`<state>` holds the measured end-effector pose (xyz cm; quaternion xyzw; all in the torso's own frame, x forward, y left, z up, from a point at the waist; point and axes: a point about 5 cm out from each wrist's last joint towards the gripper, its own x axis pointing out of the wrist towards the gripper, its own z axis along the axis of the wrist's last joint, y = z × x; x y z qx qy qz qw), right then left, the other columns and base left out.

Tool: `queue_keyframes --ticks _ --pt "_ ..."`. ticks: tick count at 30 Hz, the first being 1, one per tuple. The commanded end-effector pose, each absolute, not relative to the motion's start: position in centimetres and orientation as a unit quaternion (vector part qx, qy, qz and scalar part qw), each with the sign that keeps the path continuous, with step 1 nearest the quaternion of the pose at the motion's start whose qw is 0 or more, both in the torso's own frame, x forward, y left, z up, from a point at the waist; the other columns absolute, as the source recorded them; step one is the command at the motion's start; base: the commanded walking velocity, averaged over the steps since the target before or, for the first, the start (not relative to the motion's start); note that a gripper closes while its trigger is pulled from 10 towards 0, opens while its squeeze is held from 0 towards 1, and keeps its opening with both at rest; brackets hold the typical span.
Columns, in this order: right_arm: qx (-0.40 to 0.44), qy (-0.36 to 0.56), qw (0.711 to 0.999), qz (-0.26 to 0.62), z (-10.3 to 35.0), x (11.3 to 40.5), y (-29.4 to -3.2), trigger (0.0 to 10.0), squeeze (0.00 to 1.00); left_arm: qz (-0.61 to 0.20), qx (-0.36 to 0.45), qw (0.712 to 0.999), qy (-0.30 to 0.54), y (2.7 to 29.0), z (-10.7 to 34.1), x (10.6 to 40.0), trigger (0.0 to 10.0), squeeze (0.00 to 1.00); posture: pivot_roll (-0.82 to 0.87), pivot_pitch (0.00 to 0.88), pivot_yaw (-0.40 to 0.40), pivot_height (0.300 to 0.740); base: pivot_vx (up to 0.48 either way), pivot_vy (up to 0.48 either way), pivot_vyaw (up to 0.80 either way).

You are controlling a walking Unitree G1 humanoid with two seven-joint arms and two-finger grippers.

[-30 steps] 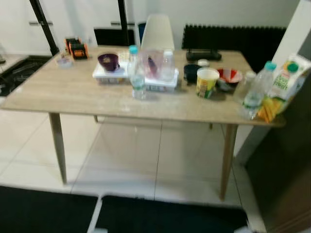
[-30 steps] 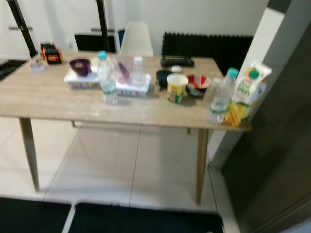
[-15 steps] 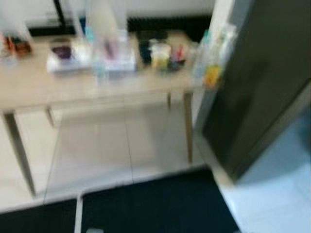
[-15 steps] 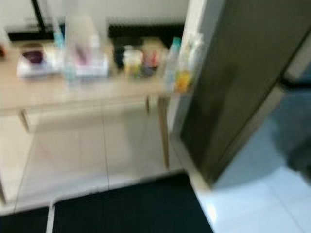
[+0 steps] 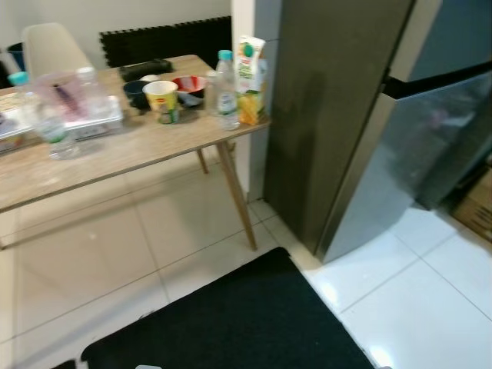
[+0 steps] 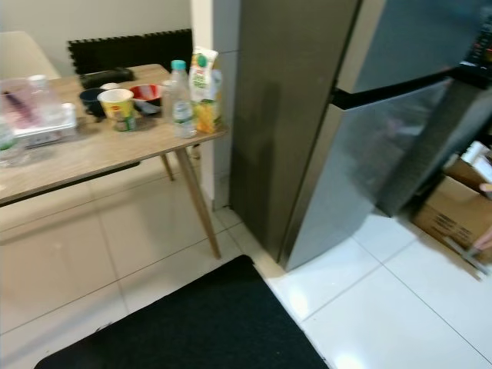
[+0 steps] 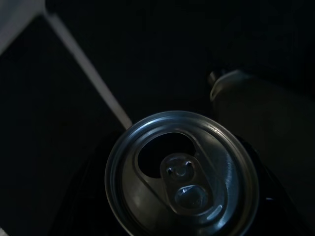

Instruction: Restocking fridge

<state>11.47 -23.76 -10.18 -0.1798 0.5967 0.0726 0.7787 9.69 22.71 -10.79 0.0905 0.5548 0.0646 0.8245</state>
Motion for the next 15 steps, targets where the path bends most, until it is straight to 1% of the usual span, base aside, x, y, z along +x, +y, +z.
queue_keyframes --ticks 1,7,14,15 --pt "-0.182 0.598 0.777 0.076 -10.22 11.36 -23.69 10.0 0.00 0.055 0.093 0.822 0.559 22.27 -10.97 9.30 10.0 0.00 -0.07 0.025 -0.040 0.740 0.000 0.000 -0.72" --pt "-0.185 0.589 0.783 0.078 -10.15 11.68 -23.60 10.0 0.00 0.065 0.093 0.823 0.556 22.78 -10.83 9.40 10.0 0.00 -0.07 0.021 -0.037 0.740 0.000 0.000 -0.72" --pt "-0.175 0.582 0.791 0.073 -10.09 11.97 -23.43 10.0 0.00 0.069 0.094 0.825 0.553 23.00 -10.71 9.75 10.0 0.00 -0.07 0.018 -0.035 0.740 0.000 0.000 0.00" --pt "-0.174 0.582 0.791 0.073 -10.10 11.97 -23.40 10.0 0.00 0.069 0.093 0.825 0.553 22.99 -10.72 9.72 10.0 0.00 -0.07 0.018 -0.035 0.740 0.000 -0.259 0.00"
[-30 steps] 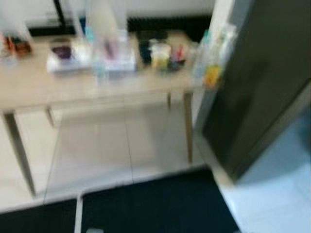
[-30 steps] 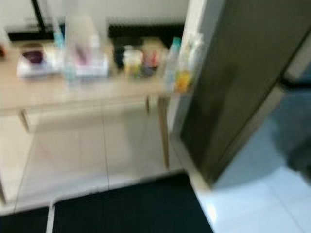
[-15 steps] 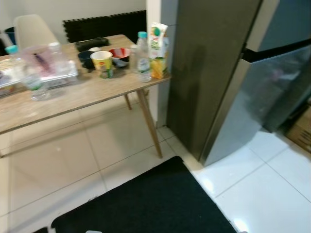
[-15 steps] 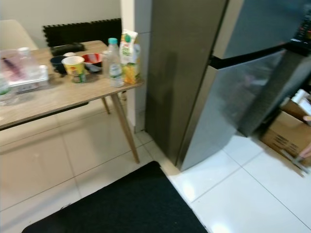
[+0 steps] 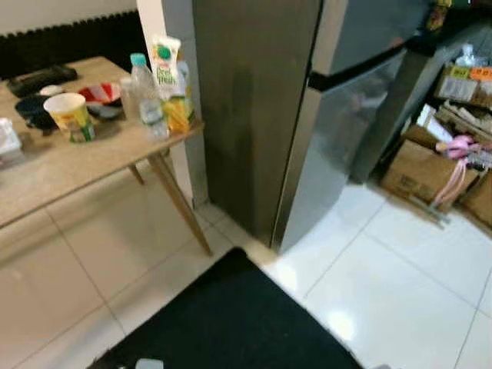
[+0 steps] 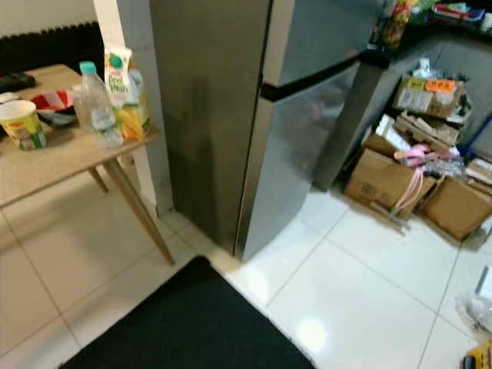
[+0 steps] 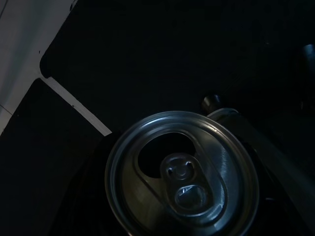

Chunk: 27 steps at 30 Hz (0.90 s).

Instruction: Restocking fridge

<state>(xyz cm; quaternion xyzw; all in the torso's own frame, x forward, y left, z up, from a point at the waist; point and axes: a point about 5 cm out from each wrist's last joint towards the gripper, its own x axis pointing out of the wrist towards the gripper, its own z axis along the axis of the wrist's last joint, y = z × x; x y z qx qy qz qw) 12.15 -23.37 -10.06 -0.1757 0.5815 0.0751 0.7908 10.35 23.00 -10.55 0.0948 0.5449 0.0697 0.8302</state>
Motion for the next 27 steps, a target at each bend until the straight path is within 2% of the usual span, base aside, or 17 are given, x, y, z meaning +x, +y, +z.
queue_keyframes --ticks 1,27 --pt "-0.174 0.582 0.791 0.073 -10.10 11.97 -23.40 10.0 0.00 0.069 0.093 0.825 0.553 22.99 -10.72 9.72 10.0 0.00 -0.07 0.018 -0.035 0.740 0.000 -0.259 0.00" --pt "-0.164 0.581 0.794 0.076 -10.29 11.79 -22.79 10.0 0.00 0.074 0.088 0.827 0.551 23.14 -10.64 9.89 10.0 0.00 -0.07 0.019 -0.023 0.740 0.000 -0.370 0.00"
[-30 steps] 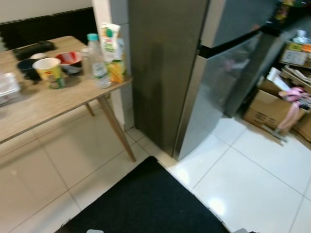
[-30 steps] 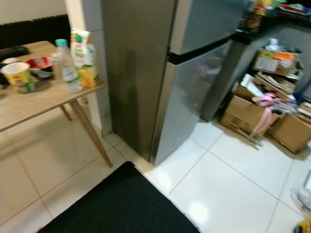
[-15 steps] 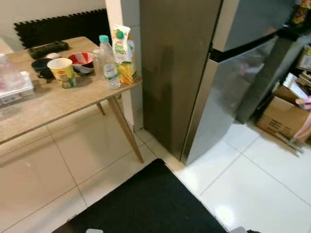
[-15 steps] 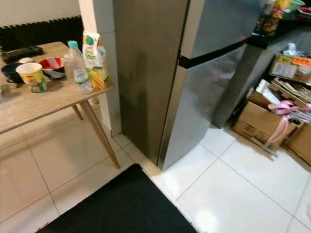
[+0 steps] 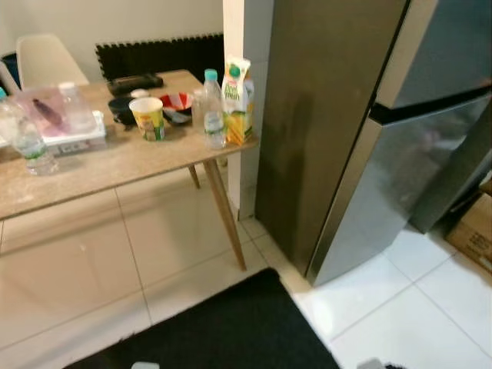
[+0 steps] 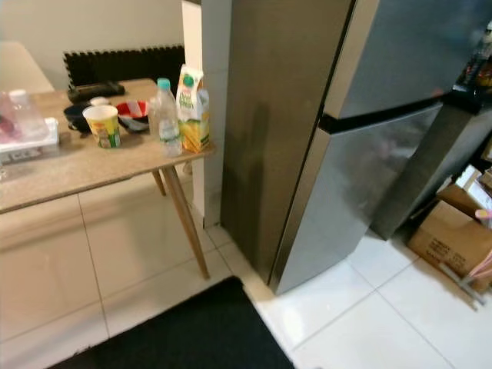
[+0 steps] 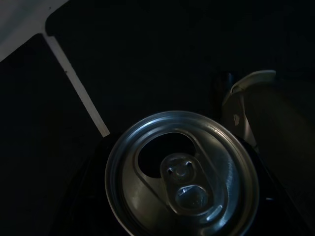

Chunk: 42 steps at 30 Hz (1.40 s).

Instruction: Restocking fridge

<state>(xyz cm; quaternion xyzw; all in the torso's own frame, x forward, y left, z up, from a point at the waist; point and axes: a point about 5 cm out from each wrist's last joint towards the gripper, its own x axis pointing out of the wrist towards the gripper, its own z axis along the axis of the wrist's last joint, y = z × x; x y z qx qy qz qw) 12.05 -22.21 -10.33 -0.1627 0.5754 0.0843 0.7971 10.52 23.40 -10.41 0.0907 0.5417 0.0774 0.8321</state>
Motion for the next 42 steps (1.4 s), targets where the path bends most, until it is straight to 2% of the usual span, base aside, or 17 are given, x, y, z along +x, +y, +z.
queue_keyframes --ticks 1,32,42 --pt "-0.164 0.581 0.794 0.076 -10.29 11.79 -22.78 10.0 0.00 0.074 0.088 0.827 0.551 23.14 -10.64 9.89 10.0 0.00 -0.07 0.019 -0.023 0.740 0.000 -0.405 0.00" --pt "-0.166 0.582 0.792 0.082 -10.36 11.66 -22.61 10.0 0.00 0.076 0.089 0.829 0.547 23.04 -10.58 10.19 10.0 0.00 -0.07 0.020 -0.024 0.740 0.000 -0.405 0.00" --pt "-0.167 0.583 0.790 0.085 -10.44 11.47 -22.51 10.0 0.00 0.084 0.088 0.829 0.545 23.31 -10.52 10.19 10.0 0.00 -0.07 0.019 -0.020 0.740 0.000 0.000 0.00"
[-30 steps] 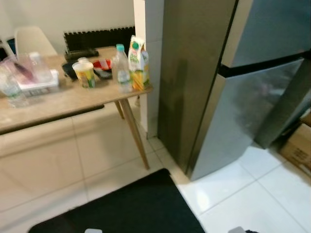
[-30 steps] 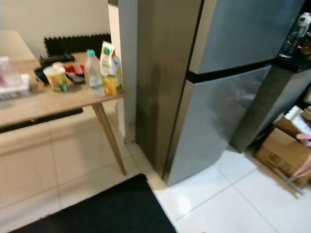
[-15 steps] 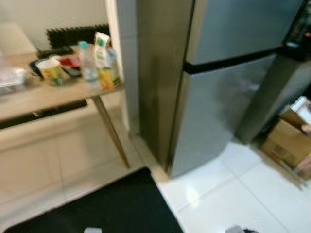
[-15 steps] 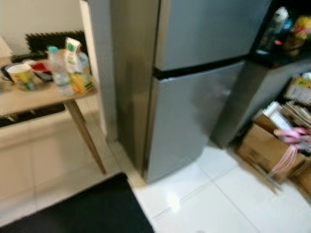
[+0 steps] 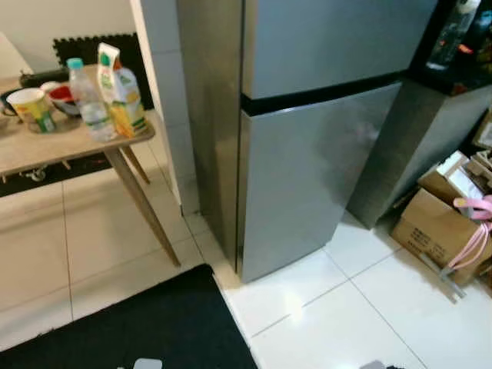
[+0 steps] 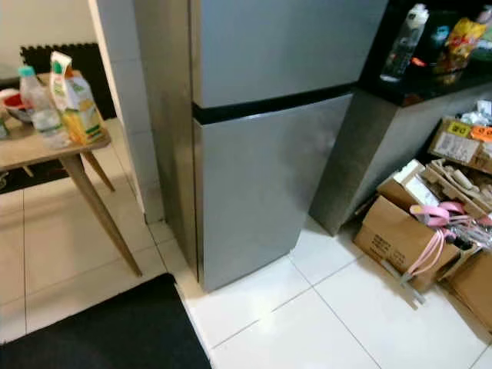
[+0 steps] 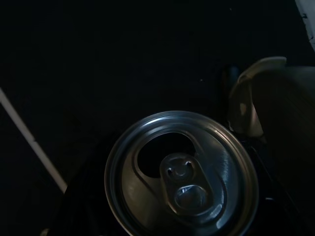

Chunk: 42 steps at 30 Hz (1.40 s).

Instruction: Restocking fridge

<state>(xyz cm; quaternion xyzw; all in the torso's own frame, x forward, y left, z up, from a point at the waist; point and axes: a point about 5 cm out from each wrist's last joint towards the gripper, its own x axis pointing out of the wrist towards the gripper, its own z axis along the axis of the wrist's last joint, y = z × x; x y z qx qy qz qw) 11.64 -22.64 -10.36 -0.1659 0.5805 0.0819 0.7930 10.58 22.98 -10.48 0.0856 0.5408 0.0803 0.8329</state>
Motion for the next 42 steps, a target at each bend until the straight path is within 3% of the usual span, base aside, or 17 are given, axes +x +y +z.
queue_keyframes --ticks 1,42 --pt "-0.168 0.584 0.790 0.086 -10.44 11.46 -22.52 10.0 0.00 0.084 0.088 0.830 0.545 23.33 -10.50 10.22 10.0 0.00 -0.07 0.019 -0.020 0.740 0.000 0.000 0.00" --pt "-0.167 0.585 0.788 0.091 -10.51 11.35 -22.31 10.0 0.00 0.089 0.081 0.832 0.541 23.13 -10.49 10.40 10.0 0.00 -0.07 0.018 -0.020 0.740 0.000 -0.013 0.00"
